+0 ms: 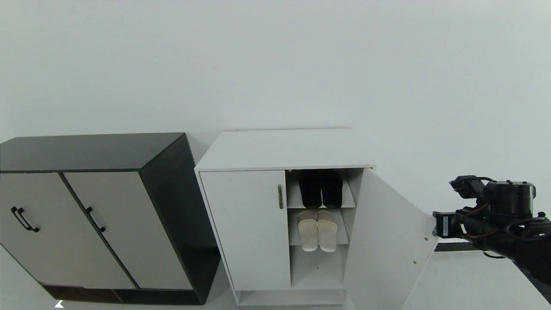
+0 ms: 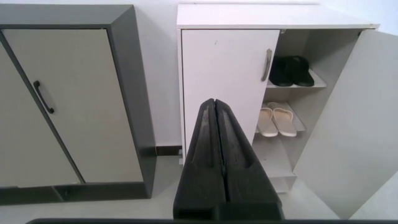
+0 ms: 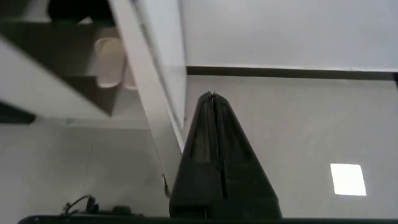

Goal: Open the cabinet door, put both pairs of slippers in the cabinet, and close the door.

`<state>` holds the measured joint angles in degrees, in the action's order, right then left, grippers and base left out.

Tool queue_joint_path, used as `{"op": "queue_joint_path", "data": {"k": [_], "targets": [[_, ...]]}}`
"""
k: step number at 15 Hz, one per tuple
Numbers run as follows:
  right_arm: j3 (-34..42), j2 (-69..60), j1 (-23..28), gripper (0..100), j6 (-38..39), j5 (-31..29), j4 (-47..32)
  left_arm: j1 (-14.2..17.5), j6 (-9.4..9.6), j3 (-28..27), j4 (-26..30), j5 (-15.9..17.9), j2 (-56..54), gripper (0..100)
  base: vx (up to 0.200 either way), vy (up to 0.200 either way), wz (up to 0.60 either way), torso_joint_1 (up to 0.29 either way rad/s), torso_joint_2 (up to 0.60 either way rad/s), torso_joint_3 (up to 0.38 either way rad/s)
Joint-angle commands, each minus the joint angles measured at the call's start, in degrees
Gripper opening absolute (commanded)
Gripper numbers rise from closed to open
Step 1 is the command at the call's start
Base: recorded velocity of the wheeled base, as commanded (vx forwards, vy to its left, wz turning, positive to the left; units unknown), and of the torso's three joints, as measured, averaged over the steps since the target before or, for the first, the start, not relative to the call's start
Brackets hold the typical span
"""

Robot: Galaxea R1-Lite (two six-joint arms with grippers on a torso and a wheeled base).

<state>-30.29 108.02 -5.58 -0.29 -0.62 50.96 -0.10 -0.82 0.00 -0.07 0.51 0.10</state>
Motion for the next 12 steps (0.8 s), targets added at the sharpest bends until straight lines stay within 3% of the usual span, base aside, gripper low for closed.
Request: {"op": "queue_joint_path", "data": {"k": [1,5,9,12], "targets": [[2.3,-1.6,-4.9,0,0.3,-0.1,0.0,0.0,-0.06,0.0,0.0,0.0,0.0,0,0.0,0.0,0.0,0.0,0.0,0.0],[4.0,-4.0,-10.0,0,1.5,-0.1,0.1,0.0,0.03,0.0,0.0,0.0,0.0,0,0.0,0.0,0.0,0.0,0.0,0.0],[4.5,-5.3,-17.9,0,7.8,-0.1,0.1,0.0,0.03,0.0,0.0,0.0,0.0,0,0.0,0.0,0.0,0.0,0.0,0.0],[4.3,-6.5,-20.9,0,11.5,0.0,1.3,0.0,0.03,0.0,0.0,0.0,0.0,0,0.0,0.0,0.0,0.0,0.0,0.0]]}}
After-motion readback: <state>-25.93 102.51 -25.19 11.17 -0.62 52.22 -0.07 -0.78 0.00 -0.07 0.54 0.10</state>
